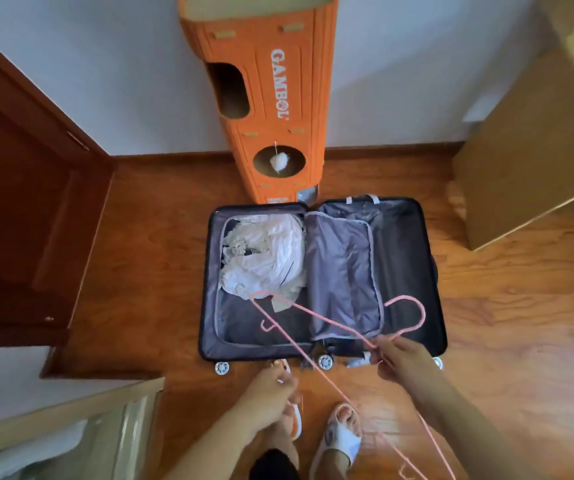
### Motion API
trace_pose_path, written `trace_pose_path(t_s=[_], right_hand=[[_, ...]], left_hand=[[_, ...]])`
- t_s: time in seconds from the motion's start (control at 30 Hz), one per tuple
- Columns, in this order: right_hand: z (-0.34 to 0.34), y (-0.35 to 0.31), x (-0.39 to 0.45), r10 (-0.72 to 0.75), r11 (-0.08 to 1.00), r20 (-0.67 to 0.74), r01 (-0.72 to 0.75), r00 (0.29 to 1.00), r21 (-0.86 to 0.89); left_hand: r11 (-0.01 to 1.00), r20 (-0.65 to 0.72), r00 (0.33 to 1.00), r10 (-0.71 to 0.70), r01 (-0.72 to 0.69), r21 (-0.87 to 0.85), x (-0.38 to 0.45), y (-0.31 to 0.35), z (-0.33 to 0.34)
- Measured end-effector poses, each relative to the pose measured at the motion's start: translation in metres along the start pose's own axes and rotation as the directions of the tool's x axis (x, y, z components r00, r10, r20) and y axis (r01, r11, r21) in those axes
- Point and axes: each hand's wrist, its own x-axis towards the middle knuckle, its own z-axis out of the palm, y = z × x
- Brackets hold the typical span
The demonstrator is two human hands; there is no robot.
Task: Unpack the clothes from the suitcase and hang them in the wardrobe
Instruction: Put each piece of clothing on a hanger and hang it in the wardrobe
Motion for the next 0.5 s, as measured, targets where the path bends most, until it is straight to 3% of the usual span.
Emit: trace_pose_path(t_s=[0.17,0.3,0.5], right_hand=[[0.005,0.055,0.15,0.1,0.993,-0.299,-0.076,0.949,0.089],[0.033,0.094,0.276,0.18,0.965,-0.41,-0.079,0.894,0.25],[0.065,0.131,0.396,0.131,0.973,-0.491,-0.017,0.861,0.229]], left_hand=[[0.971,-0.094,0.996,-0.004,0.027,0.237,0.206,-0.012,-0.033],[0.845,-0.145,0.98,0.139,-0.041,0.533,0.376,0.01,-0.056],[0.716,-0.143,0.936,0.32,-0.14,0.684,0.576,0.065,-0.079]])
